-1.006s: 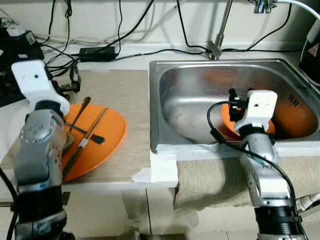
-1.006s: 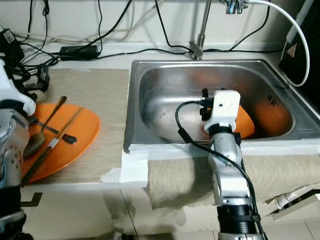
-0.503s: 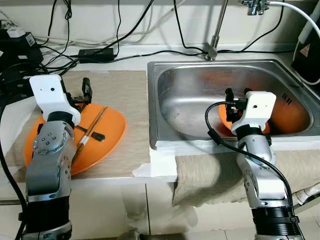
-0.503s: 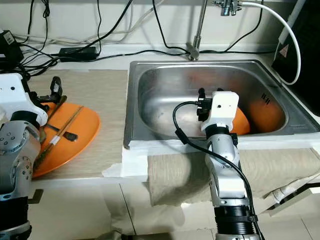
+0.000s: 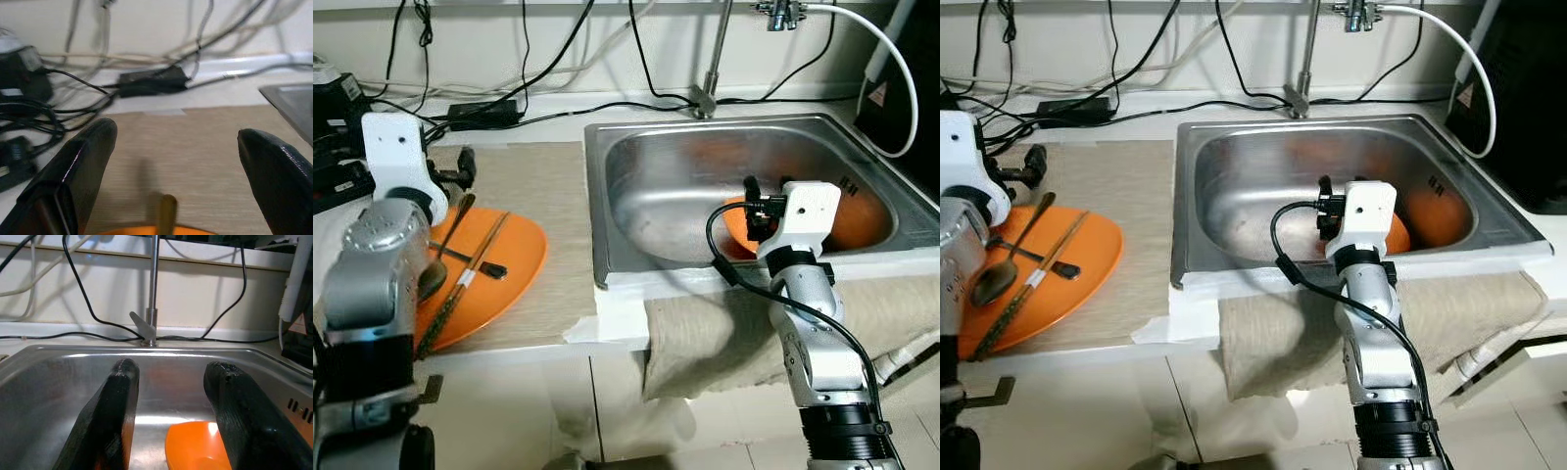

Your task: Kitchen organization

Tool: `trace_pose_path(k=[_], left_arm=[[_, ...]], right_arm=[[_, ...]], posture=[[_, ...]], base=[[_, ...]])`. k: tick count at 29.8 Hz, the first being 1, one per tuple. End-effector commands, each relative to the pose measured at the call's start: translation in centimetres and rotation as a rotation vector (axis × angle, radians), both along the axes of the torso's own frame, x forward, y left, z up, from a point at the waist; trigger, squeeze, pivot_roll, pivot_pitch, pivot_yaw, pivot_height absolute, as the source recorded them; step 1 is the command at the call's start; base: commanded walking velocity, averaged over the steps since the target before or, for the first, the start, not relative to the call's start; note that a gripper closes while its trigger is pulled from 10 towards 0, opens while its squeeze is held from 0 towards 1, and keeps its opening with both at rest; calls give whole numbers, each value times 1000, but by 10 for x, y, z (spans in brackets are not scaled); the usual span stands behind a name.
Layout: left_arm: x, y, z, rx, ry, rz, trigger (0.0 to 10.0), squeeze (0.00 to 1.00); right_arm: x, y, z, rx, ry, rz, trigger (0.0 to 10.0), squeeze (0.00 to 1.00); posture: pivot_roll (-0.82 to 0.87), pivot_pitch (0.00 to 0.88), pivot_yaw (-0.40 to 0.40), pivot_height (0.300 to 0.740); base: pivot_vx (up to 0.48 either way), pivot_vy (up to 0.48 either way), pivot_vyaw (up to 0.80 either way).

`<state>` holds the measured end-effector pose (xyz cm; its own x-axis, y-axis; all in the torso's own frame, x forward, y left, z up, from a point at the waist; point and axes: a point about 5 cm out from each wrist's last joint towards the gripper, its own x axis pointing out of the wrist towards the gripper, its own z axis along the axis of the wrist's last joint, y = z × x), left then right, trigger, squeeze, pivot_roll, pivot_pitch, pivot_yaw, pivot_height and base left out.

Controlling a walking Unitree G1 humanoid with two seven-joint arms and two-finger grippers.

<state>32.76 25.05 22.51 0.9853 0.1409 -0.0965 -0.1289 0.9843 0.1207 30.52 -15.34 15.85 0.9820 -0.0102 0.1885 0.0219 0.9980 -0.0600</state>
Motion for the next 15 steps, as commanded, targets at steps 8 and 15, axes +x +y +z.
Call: trace_pose_path(k=[8,15], left_arm=[[8,-1,-12,-5,126,-22,10000,0],[10,-1,-20,-99,32,-12,10000,0]], right_arm=[[1,2,-4,3,20,7,10000,0],[2,5,-1,10,7,29,10000,0]], posture=[[39,0,48,740],[39,0,49,740]], base=[[0,0,0],[0,0,0]])
